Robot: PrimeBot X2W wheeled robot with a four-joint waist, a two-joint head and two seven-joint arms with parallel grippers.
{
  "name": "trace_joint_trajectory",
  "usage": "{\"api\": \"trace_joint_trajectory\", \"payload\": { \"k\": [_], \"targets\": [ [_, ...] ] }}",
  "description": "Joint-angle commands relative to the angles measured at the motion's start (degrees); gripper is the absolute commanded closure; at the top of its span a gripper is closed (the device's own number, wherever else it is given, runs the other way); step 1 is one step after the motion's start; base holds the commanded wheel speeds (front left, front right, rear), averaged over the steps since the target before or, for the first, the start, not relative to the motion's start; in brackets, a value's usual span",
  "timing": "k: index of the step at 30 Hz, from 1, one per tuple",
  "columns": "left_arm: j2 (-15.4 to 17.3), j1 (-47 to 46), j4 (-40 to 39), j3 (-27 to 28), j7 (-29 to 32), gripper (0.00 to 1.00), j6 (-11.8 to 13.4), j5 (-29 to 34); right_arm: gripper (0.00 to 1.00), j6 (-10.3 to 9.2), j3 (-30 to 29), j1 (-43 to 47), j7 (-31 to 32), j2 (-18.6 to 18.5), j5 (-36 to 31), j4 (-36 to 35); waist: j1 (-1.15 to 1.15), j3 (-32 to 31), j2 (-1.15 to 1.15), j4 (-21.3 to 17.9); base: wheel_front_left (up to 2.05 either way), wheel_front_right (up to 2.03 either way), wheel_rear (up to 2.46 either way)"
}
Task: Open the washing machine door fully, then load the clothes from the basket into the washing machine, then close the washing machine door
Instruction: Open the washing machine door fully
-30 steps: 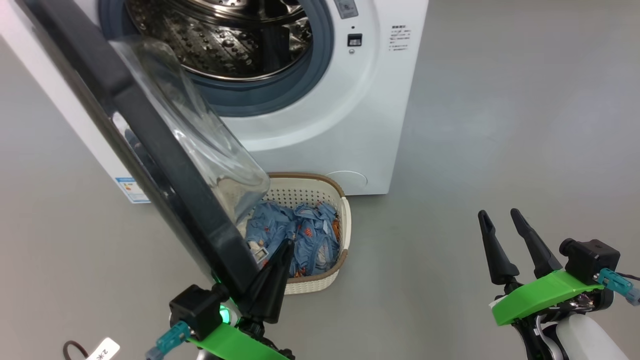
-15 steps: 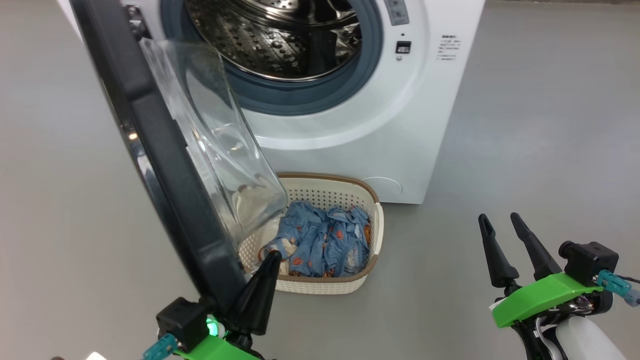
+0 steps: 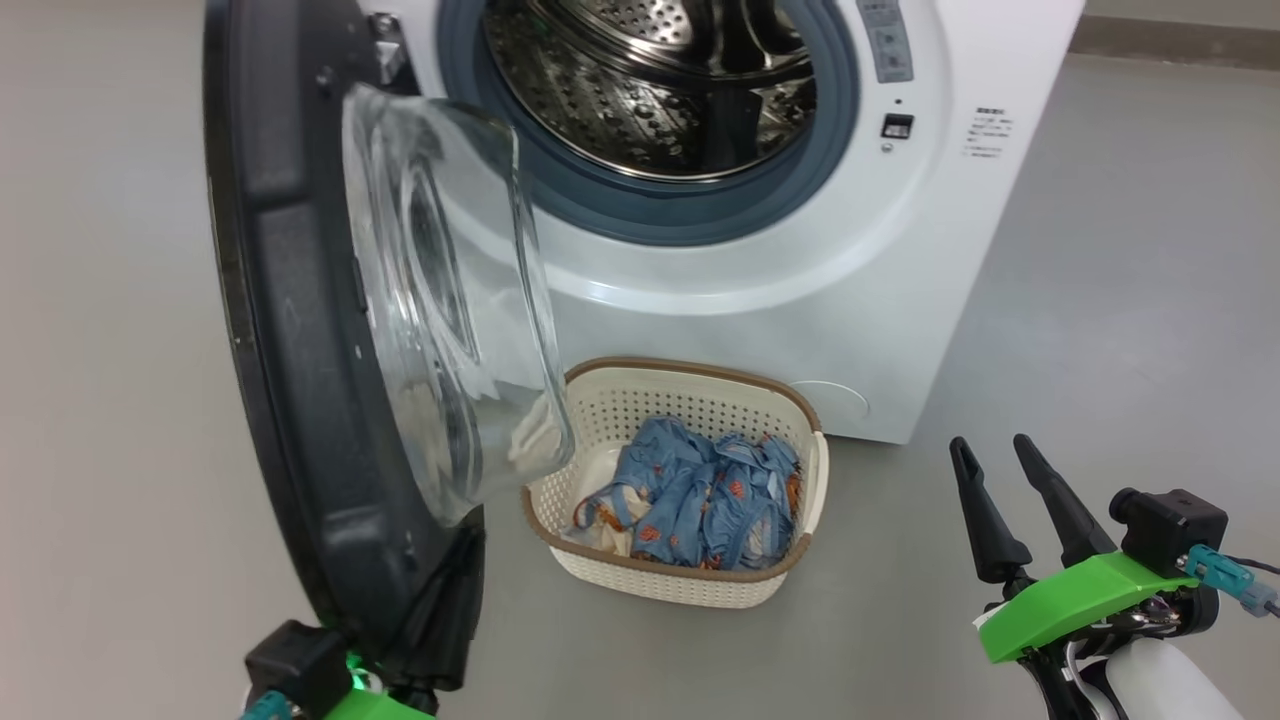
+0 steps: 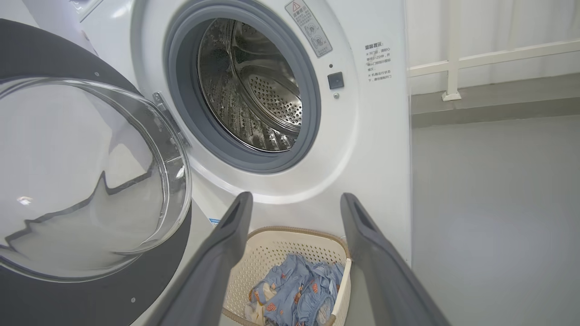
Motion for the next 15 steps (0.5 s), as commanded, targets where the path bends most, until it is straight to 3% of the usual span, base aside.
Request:
{"api": "trace_joint_trajectory", "payload": {
  "k": [1, 15],
  "targets": [
    [2.01, -1.02, -1.53, 3.61, 0.01, 1.0, 1.25, -0.74, 0.0, 0.33, 1.21, -0.62, -0.7, -0.68, 0.41, -1.18, 0.0, -0.73, 0.0, 1.81, 0.0, 0.0, 0.0],
    [6.0, -1.56, 0.12, 9.25, 2.62, 1.0, 5.4, -2.56, 0.0, 0.33, 1.31, -0.27, -0.7, 0.57, 0.6, -1.1, 0.0, -0.68, 0.0, 6.31, 0.0, 0.0, 0.0]
  ]
}}
